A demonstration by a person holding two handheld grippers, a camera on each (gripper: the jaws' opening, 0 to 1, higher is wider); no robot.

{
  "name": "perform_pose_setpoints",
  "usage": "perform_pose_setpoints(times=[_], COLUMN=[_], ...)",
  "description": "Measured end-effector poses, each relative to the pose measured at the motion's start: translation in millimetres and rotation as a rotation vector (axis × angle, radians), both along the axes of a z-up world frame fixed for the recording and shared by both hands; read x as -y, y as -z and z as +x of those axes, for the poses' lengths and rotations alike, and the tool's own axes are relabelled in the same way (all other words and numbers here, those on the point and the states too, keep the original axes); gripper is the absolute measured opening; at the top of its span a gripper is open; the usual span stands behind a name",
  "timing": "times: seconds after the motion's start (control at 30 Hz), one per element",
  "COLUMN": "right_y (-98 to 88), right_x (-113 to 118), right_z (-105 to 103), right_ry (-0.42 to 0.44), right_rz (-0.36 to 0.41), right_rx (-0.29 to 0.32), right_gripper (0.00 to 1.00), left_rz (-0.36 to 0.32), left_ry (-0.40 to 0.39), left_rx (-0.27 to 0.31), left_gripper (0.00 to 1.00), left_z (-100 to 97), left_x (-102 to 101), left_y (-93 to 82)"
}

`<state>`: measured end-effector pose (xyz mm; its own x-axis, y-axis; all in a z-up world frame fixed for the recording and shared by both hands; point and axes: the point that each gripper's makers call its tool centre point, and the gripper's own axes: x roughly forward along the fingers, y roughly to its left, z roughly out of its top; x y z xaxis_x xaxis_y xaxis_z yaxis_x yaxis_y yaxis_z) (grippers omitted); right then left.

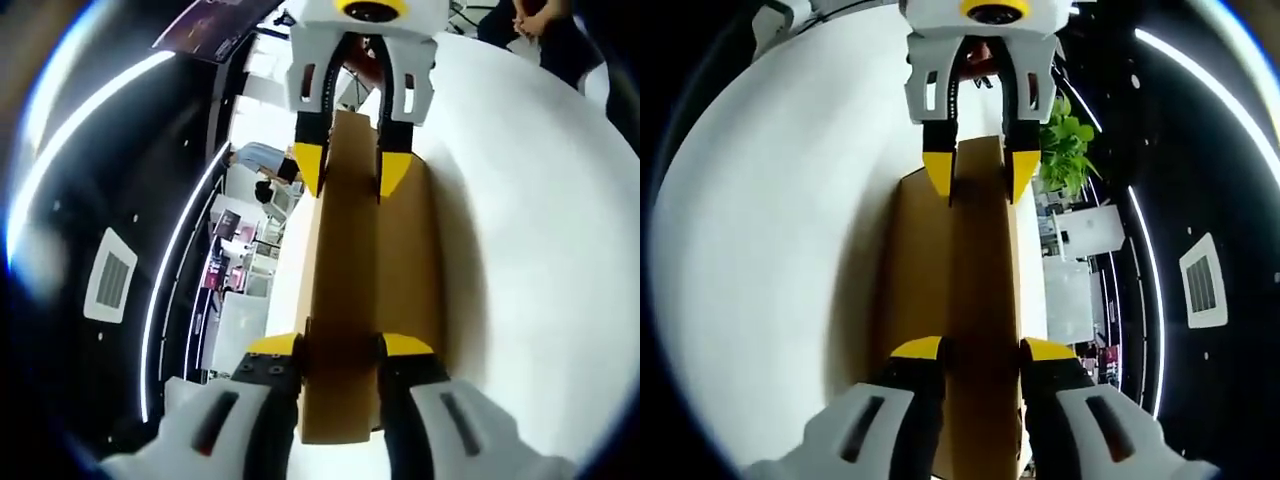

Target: Operate the shoe box by opening the lid, removing the specified soft item, and placing it in the target area until the item is outside and the box remains undamaged.

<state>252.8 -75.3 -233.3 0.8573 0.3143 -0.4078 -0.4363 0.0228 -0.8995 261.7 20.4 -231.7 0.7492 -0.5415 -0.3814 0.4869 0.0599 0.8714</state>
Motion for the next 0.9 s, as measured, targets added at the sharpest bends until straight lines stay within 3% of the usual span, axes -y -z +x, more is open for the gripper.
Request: perform_pose_setpoints(times=[0.33, 0.9], right_y=[-1.0, -9.3], right_x=[0, 3], right_z=[1, 4], right_ry=[-0.019, -0.049], right_rz=[-0.019, -0.010], right_rx=[0.018, -0.048], right_gripper=[0.30, 0.29], left_rz=[-0.001, -0.012], left_ry=[-0.002, -0.014], left_rx=[-0.021, -0.021], left_gripper=[0.29, 0.30], left_z=[-1.0, -4.8], left_x=[1, 1], left_y=[-2.9, -11.1])
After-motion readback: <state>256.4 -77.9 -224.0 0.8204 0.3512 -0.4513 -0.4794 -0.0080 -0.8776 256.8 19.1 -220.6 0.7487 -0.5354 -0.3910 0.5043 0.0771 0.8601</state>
